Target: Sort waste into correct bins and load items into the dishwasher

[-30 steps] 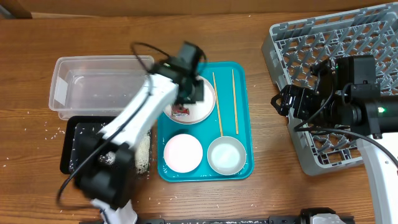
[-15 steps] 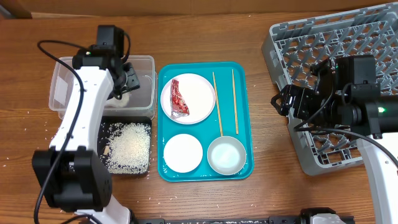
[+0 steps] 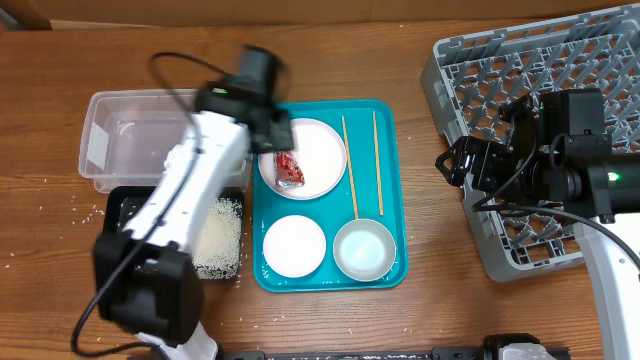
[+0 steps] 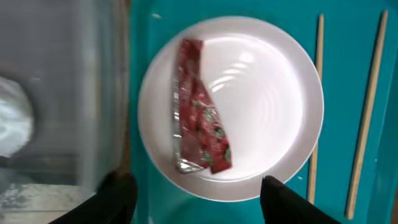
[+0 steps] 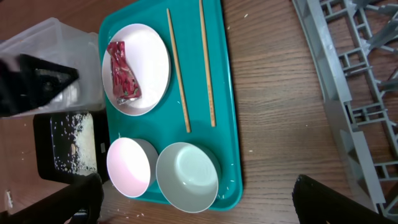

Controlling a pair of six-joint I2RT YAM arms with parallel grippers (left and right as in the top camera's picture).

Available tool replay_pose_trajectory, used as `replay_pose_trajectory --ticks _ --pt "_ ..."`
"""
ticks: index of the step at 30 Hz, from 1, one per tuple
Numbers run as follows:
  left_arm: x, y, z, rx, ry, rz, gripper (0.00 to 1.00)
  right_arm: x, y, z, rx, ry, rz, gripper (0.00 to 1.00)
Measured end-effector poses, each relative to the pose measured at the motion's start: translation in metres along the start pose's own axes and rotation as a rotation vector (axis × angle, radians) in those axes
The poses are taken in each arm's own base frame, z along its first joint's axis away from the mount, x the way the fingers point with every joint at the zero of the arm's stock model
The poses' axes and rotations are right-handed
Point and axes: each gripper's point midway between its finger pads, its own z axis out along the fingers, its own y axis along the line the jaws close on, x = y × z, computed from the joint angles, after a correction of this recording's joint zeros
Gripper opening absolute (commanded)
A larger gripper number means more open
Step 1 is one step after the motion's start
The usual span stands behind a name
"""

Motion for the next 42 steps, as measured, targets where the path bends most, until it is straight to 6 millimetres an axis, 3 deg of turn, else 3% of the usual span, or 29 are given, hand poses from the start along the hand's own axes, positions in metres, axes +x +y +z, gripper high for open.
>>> replay_pose_trajectory --ticks 3,6,8,10,11,12,19,22,24,27,29,30,31,33,35,40,42 --pt "0.014 -0.017 0.029 -0.050 0.051 0.016 0.61 0.000 0.000 0.000 0.000 0.000 0.000 0.99" --pt "0.028 -0.014 0.071 -0.113 0.127 -0.014 0.58 0.000 0.000 0.000 0.000 0.000 0.000 0.99" --pt "0.038 -0.009 0.098 -0.151 0.175 -0.032 0.50 0.000 0.000 0.000 0.000 0.000 0.000 0.99" --pt "0.044 -0.005 0.115 -0.172 0.204 -0.046 0.29 0.000 0.000 0.000 0.000 0.000 0.000 0.99" --pt "0.044 -0.006 0.116 -0.172 0.205 -0.055 0.12 0.000 0.000 0.000 0.000 0.000 0.000 0.99" --pt "0.044 -0.006 0.116 -0.172 0.202 -0.056 0.04 0.000 0.000 0.000 0.000 0.000 0.001 0.99" --pt "0.049 -0.006 0.112 -0.170 0.230 -0.063 0.04 0.000 0.000 0.000 0.000 0.000 0.001 0.99" --pt "0.051 -0.005 0.096 -0.166 0.245 -0.065 0.04 0.000 0.000 0.000 0.000 0.000 0.000 0.99" --pt "0.042 -0.006 0.073 -0.141 0.213 -0.072 0.04 0.000 0.000 0.000 0.001 0.001 0.001 0.99" --pt "0.005 0.005 0.006 -0.062 0.057 -0.127 0.04 0.000 0.000 0.000 0.000 0.001 0.000 0.99" --pt "-0.011 0.024 -0.024 -0.052 -0.016 -0.170 0.04 0.000 0.000 0.000 0.000 0.001 0.001 0.99" --pt "-0.018 0.038 -0.035 -0.058 -0.046 -0.199 0.08 0.000 0.000 0.000 0.000 0.001 0.000 0.99" --pt "-0.028 0.060 -0.046 -0.077 -0.084 -0.247 0.18 0.000 0.000 0.000 0.001 0.001 0.000 0.99" --pt "-0.035 0.087 -0.046 -0.110 -0.094 -0.295 0.41 0.000 0.000 0.000 0.000 0.000 0.000 0.99" --pt "-0.041 0.107 -0.033 -0.132 -0.080 -0.309 0.56 0.000 0.000 0.000 0.000 0.001 0.000 0.99" --pt "-0.029 0.120 0.021 -0.142 0.069 -0.232 0.61 0.000 0.000 0.000 0.000 0.000 0.000 1.00" --pt "-0.020 0.119 0.031 -0.139 0.117 -0.206 0.61 0.000 0.000 0.000 0.000 -0.001 0.000 1.00"
